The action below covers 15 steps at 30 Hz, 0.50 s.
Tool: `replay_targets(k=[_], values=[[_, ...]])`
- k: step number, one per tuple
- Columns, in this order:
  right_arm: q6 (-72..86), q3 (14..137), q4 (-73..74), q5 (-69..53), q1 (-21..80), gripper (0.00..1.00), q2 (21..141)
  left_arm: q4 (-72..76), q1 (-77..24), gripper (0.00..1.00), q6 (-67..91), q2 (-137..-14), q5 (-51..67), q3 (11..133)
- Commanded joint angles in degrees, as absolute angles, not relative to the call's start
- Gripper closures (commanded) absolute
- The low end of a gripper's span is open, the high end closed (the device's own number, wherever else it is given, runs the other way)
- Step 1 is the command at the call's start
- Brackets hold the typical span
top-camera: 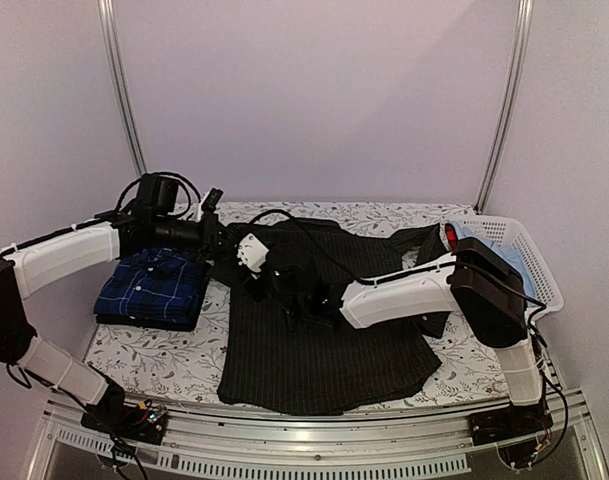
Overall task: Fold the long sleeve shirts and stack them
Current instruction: Pass from the left arm to the right
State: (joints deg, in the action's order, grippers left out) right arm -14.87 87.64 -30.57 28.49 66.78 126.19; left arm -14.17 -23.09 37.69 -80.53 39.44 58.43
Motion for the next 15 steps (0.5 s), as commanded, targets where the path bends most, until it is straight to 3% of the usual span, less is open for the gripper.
replay_targets(k=[1,6,12,15], values=[[-13.27,88.76,-27.81,25.59,66.45,0.6,124.7,-12.39,-23.82,1.0,37.0,-78.3,40.51,57.05],[-9.42,86.14,-25.11,21.99,66.51,0.97,122.14,-12.34,-23.76,0.99,36.87,-78.17,39.74,56.4],[-0.32,78.76,-21.88,13.55,66.7,1.0,116.8,-11.51,-23.75,0.72,38.37,-77.08,33.74,55.59],[5.44,73.01,-21.51,12.62,66.8,1.0,113.15,-11.56,-23.49,0.67,38.61,-77.33,29.55,55.93]])
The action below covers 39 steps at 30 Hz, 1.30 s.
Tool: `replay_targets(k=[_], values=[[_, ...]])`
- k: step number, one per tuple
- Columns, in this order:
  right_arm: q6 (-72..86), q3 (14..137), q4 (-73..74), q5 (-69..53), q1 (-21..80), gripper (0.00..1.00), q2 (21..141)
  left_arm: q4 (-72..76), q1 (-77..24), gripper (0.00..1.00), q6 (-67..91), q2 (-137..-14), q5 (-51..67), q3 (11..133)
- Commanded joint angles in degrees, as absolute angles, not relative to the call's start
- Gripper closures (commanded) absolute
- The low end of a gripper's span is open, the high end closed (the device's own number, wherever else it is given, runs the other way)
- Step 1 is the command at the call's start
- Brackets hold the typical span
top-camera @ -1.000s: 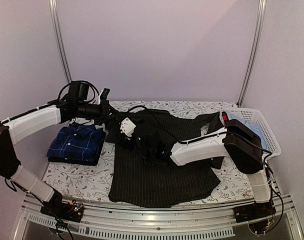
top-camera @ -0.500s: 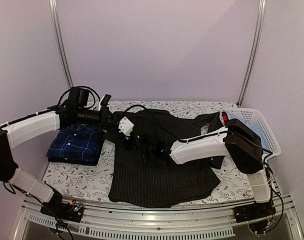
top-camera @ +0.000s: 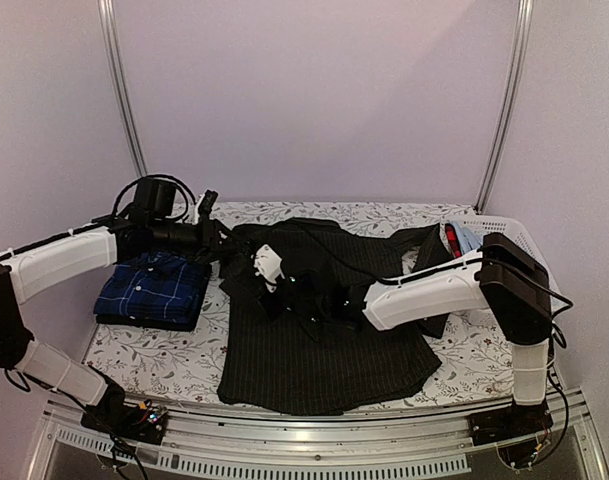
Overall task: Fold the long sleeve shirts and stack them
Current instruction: Pass from the left arm to the right, then adjust the flattened shirt at the center of the board.
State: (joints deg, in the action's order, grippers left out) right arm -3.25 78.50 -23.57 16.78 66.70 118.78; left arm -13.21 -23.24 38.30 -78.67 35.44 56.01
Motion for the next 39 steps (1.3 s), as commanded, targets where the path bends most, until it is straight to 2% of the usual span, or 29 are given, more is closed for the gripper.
replay_targets(k=[1,12,21,29,32,39], values=[[6.93,71.21,-21.2,12.52,66.8,1.0,111.86,-11.66,-23.37,0.66,38.66,-77.57,28.0,56.09],[15.89,62.44,-13.17,16.81,64.03,1.0,102.04,-11.49,-21.91,0.62,35.66,-86.28,19.78,59.71],[19.05,57.99,-10.99,8.26,63.78,1.0,100.92,-20.82,-20.04,0.6,26.29,-112.82,7.14,88.43],[23.21,54.79,-9.15,6.59,63.72,1.0,102.27,-31.3,-20.61,0.63,19.17,-140.27,13.44,128.01],[24.6,52.92,-8.88,6.13,63.53,1.0,101.83,-30.27,-21.56,0.62,19.87,-145.11,20.03,133.23],[27.25,50.19,-6.91,2.67,62.92,1.0,100.5,-21.41,-24.46,0.58,25.74,-152.64,29.71,135.58]])
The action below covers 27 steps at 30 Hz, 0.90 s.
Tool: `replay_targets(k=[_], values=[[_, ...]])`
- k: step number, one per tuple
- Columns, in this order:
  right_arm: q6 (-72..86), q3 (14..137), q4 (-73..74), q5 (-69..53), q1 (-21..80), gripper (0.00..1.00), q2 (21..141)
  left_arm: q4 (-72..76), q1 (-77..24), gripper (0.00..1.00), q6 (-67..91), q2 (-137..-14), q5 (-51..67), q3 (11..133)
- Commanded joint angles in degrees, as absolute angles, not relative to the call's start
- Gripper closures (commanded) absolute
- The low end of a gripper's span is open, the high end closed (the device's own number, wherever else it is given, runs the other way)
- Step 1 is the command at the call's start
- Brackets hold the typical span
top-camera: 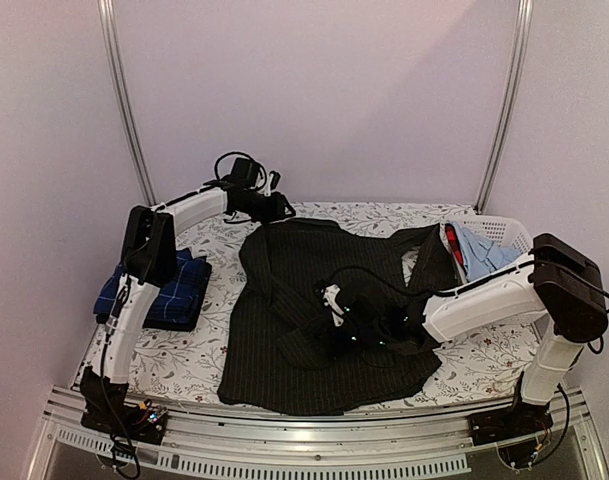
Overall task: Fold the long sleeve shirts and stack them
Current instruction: Adjust the flattened shirt at the center of the board.
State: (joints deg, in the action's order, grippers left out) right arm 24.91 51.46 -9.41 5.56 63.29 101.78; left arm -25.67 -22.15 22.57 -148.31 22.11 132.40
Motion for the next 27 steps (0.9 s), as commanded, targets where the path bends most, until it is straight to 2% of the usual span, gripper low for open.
replay_targets(k=[1,7,13,16,21,27], values=[[27.65,49.92,-6.35,2.11,62.93,1.0,100.27,-20.79,-24.73,0.59,26.8,-154.12,30.25,136.68],[28.0,47.81,-2.21,-2.03,63.33,1.0,97.57,-16.88,-26.83,0.59,32.57,-158.38,30.65,138.34],[27.88,46.85,3.42,-3.94,64.55,1.0,95.84,-23.8,-27.96,0.63,38.56,-157.49,18.71,135.15],[27.94,46.65,5.47,-4.52,65.25,1.0,94.42,-25.29,-28.25,0.66,39.74,-154.72,15.47,129.05],[28.1,45.44,8.24,-4.29,65.74,1.0,91.86,-20.85,-27.8,0.65,39.71,-147.12,9.11,115.28],[27.65,46.57,8.96,-3.0,65.74,1.0,91.3,-19.98,-23.22,0.65,42.15,-149.66,12.05,119.3]])
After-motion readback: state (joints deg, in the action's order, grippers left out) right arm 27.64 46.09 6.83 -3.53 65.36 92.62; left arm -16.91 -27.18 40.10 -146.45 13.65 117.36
